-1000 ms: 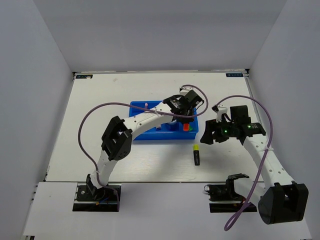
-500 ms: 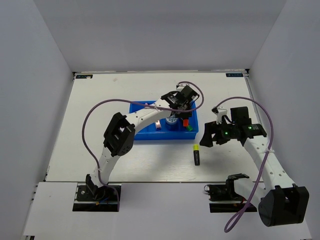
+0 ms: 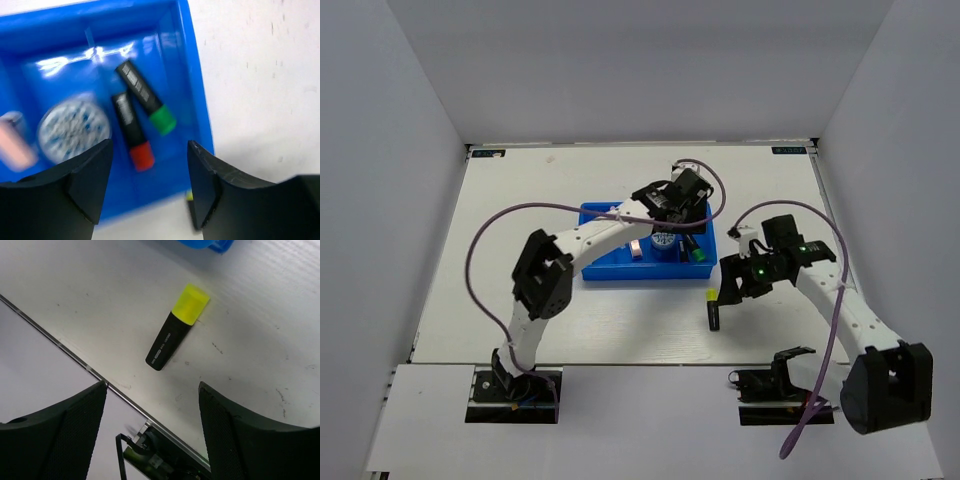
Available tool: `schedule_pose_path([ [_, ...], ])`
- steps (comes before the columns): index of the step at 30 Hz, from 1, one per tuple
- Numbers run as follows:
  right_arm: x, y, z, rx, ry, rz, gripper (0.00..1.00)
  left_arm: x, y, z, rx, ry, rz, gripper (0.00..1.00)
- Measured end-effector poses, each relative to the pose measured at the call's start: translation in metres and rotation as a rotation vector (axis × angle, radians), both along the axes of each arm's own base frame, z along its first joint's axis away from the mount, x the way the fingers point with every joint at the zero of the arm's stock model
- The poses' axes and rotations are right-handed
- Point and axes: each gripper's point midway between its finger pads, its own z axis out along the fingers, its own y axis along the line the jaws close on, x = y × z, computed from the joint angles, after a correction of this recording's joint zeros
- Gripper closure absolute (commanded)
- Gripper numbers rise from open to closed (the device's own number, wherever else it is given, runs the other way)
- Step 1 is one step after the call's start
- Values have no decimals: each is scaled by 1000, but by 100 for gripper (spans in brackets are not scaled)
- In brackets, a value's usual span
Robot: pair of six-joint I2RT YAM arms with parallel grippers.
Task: Sort the stationery into containers
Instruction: Pick up the pen from the center of the board.
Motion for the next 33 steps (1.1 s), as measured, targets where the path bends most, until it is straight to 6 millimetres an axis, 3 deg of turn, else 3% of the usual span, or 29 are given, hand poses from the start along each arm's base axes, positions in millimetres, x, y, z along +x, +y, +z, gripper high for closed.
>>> schedule_pose_path([
  [4,-10,7,-22,-87,70,54,25,-45,33,53,20,-114,-59,24],
  [7,-18,10,-37,-166,98,98,25,-96,81,98,1,-205,-95,20],
  [10,-20,12,-50,-235,106,119,32,-125,145,126,-45,-292,-40,17],
  [14,-16,12,-69,-297,121,70,33,-157,238,114,-43,-344,96,17],
  [18,-12,10,-84,-329,102,5,40,-183,296,89,-50,-348,200,17],
  [24,-5,21,-89,-271,15,-60,40,-196,327,57,5,-304,272,15],
  [33,12,35,-89,-242,-67,-90,43,-197,329,48,41,-279,281,15],
])
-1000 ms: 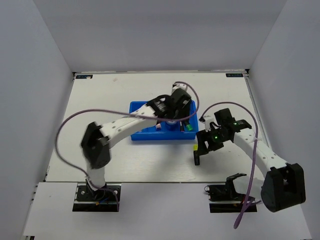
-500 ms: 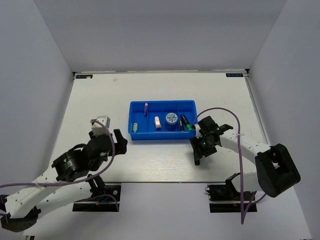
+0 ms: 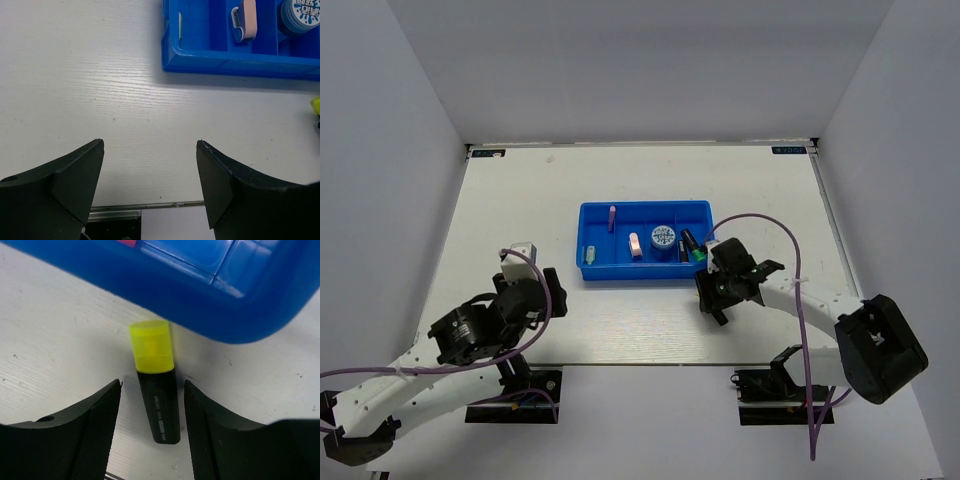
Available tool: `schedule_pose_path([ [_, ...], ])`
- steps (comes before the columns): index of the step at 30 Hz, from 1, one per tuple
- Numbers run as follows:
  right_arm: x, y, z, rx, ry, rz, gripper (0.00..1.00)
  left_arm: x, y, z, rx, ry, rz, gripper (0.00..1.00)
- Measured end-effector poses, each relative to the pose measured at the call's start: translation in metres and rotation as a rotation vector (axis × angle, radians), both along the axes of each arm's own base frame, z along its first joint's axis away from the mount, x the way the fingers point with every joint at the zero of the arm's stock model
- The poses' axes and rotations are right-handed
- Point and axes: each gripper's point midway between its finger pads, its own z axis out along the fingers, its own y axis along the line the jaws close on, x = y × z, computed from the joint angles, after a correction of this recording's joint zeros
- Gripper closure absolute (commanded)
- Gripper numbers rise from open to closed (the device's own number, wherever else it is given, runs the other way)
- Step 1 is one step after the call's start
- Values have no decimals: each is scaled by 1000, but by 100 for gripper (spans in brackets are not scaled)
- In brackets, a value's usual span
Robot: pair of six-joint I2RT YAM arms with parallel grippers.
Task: Sort the stationery into containers
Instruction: Pick up the pen from the center of the board.
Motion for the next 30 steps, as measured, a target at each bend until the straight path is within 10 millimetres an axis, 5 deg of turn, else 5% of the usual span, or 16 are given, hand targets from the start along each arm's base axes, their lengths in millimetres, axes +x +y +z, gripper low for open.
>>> schedule_pose_path([
  [17,8,10,-4,-120,-101,91,48,-2,5,-2,-11,-9,11,15],
  [30,17,21,-4,-115,-137,114,92,-3,10,-2,-15,-14,28,15],
])
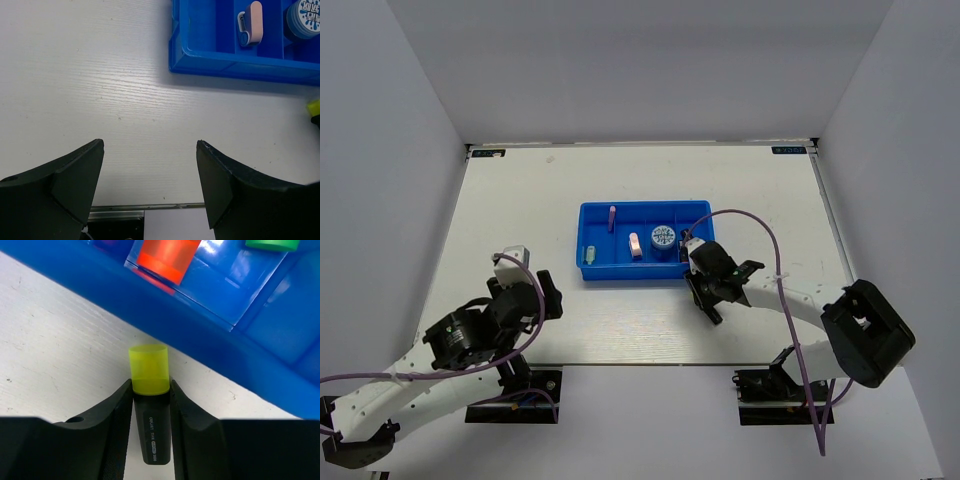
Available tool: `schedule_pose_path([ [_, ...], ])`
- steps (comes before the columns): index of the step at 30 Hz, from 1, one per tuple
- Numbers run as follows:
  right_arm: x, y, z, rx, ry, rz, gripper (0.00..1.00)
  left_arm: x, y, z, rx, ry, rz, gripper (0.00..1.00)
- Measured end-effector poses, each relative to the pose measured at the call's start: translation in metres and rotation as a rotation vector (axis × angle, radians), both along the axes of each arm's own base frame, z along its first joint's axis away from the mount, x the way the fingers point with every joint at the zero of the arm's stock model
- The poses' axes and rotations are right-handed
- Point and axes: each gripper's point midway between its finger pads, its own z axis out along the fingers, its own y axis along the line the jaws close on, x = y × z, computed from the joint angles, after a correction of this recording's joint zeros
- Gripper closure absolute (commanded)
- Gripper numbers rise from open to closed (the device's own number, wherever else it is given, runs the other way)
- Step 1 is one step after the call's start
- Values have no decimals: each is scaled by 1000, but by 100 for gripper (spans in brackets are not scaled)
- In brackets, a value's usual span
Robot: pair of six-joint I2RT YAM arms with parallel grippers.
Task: Sort the stationery into containers
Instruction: Pick up the pen from the center of the board, then place the pen in the storage box.
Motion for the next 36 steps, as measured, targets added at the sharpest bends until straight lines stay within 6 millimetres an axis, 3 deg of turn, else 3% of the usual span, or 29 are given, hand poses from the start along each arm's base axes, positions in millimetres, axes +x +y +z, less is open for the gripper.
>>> schedule_pose_path([
  [4,-8,8,2,35,29,59,99,-1,1,-4,10,8,1,15],
  [8,-43,24,11,136,142,214,100,-1,2,-4,11,8,0,15],
  [13,-77,44,50,290,188,433,100,0,1,-7,30,18,-3,15],
  [16,-76,57,78,340,166,511,100,1,-2,-9,49,26,-8,15],
  [18,-63,65,100,352,106,520,100,2,-3,-10,55,30,-12,15],
  [22,-6,75,156,322,-142,427,100,3,-5,-9,66,33,-18,15],
  [25,40,68,188,266,-323,292,100,3,-5,-7,69,31,-21,15],
  [27,67,58,199,215,-398,199,100,3,-6,-6,70,29,-23,15],
  [31,108,47,193,123,-427,61,100,4,-6,-5,77,26,-33,14],
  [36,139,41,158,44,-355,-43,100,6,-8,-3,101,25,-50,13],
])
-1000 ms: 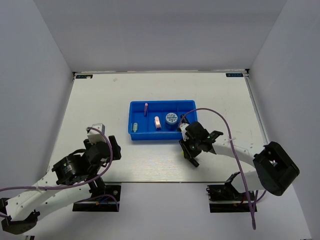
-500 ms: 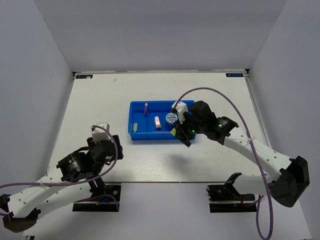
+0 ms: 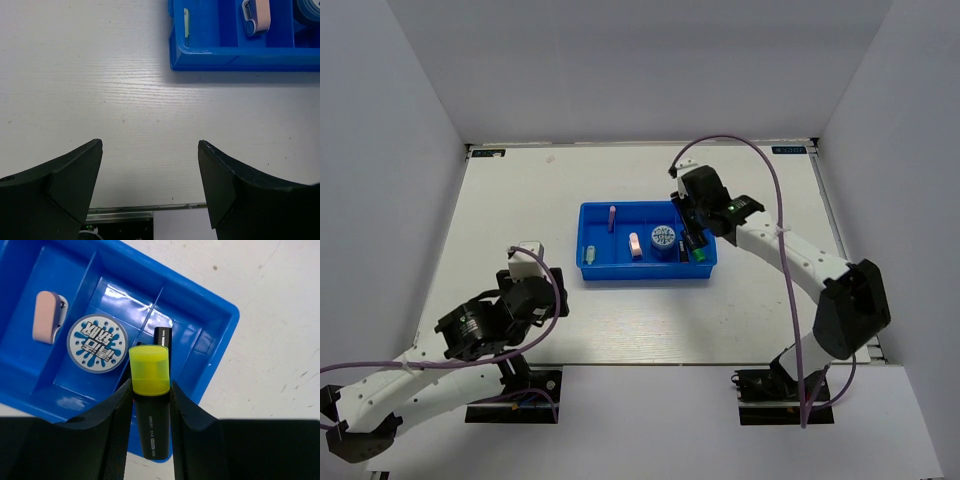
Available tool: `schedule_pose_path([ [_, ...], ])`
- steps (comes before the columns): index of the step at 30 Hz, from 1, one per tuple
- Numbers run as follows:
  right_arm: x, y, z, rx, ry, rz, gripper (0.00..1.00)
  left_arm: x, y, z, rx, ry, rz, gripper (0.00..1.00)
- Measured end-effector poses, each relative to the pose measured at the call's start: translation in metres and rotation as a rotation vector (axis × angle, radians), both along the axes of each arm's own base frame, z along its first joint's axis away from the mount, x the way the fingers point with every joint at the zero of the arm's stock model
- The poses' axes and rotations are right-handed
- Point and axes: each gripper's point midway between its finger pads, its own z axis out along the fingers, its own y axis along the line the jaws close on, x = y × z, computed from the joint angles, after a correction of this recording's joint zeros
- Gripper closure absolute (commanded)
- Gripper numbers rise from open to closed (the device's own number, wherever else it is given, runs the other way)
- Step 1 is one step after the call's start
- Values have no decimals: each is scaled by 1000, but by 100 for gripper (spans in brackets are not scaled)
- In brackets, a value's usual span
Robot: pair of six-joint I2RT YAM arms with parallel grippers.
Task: Sort the stationery into containers
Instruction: Place the pen in the storage box, then reset both arms
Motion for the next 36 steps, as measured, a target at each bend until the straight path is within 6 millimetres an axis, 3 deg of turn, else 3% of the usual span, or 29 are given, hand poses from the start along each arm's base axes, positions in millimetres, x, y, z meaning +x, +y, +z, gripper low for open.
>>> schedule_pose_path([
  [4,13,0,-19,-15,65,-54,100,2,-2,2,11,-4,-11,12],
  [5,15,0,-23,-15,78,-65,88,2,-2,2,13,-4,-12,12],
  [8,16,-3,-32,-18,114,-90,65,2,-1,3,21,-5,-18,12],
  [16,15,-6,-38,3,180,-104,42,2,0,3,40,-7,-31,10],
  [19,14,-7,-39,18,196,-105,29,2,-1,1,56,0,-40,8],
  [20,13,-7,-40,21,201,-101,17,2,-1,1,64,3,-44,6],
  [21,13,-7,-40,26,206,-97,11,2,-2,1,70,5,-49,5],
  [24,9,-6,-37,50,221,-57,10,4,-5,4,97,12,-69,0],
  [27,0,-14,-23,87,191,-38,10,8,-8,4,136,41,-96,0],
  [30,-8,-30,8,113,110,-42,10,17,-2,-4,173,135,-69,0],
  [33,-9,-45,42,125,5,-83,10,32,4,-22,125,276,-21,0],
  [36,-14,-60,60,111,-76,-110,10,42,5,-36,50,371,-20,0],
])
